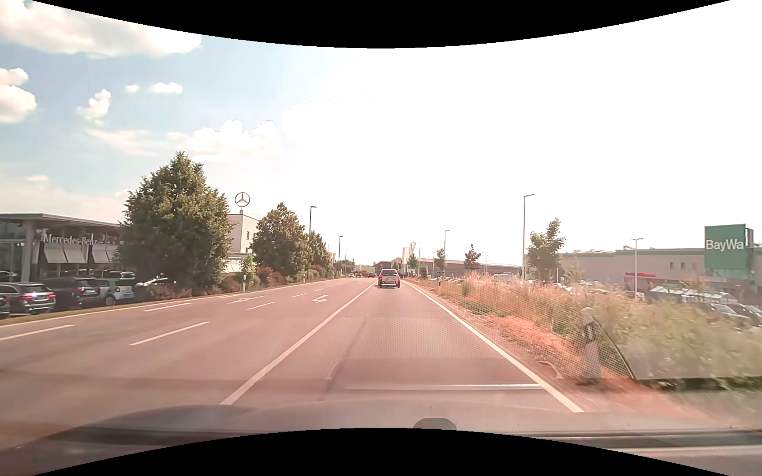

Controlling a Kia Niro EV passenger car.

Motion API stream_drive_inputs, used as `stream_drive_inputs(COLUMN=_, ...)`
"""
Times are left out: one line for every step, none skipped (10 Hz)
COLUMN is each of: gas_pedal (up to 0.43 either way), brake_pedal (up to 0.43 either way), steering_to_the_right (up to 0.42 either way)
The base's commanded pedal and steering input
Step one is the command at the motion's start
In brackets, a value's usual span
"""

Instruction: Follow the waypoints while adhering to traffic rules and regulations

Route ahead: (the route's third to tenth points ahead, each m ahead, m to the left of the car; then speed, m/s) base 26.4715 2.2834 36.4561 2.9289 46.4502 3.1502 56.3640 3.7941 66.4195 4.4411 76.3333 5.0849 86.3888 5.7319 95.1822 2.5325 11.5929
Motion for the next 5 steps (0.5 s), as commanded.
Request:
stream_drive_inputs(gas_pedal=0.331, brake_pedal=0.000, steering_to_the_right=-0.009)
stream_drive_inputs(gas_pedal=0.319, brake_pedal=0.000, steering_to_the_right=-0.010)
stream_drive_inputs(gas_pedal=0.299, brake_pedal=0.000, steering_to_the_right=-0.010)
stream_drive_inputs(gas_pedal=0.280, brake_pedal=0.000, steering_to_the_right=-0.007)
stream_drive_inputs(gas_pedal=0.260, brake_pedal=0.000, steering_to_the_right=-0.003)
